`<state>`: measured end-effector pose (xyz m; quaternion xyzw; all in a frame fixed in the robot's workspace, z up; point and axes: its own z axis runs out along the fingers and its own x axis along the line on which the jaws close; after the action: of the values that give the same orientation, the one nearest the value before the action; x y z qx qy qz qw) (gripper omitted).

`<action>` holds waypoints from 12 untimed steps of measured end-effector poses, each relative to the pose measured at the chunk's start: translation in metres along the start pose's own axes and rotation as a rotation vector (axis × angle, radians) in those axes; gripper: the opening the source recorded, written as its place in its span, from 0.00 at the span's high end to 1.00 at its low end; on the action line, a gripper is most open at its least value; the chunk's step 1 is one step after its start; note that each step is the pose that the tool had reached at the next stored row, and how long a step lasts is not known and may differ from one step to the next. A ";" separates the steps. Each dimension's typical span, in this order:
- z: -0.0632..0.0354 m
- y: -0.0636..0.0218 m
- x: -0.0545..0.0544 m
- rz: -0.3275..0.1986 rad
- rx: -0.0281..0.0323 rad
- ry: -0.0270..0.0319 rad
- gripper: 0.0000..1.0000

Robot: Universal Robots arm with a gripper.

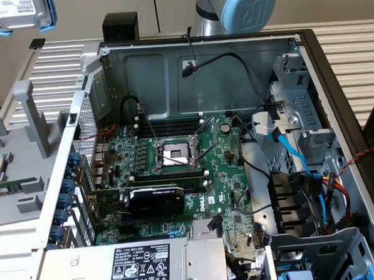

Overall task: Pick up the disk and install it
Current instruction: 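Pick up the disk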

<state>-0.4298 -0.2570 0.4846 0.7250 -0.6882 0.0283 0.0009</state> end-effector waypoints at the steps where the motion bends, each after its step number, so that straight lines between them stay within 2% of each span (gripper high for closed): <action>1: -0.0024 -0.0047 0.000 0.000 0.0000 -0.0003 0.63; 7: -0.0155 -0.0305 0.005 0.000 0.0000 -0.0020 0.63; 12: -0.0220 -0.0482 0.013 0.000 0.0000 -0.0048 0.63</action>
<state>-0.3818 -0.2668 0.5089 0.7249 -0.6883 0.0265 -0.0007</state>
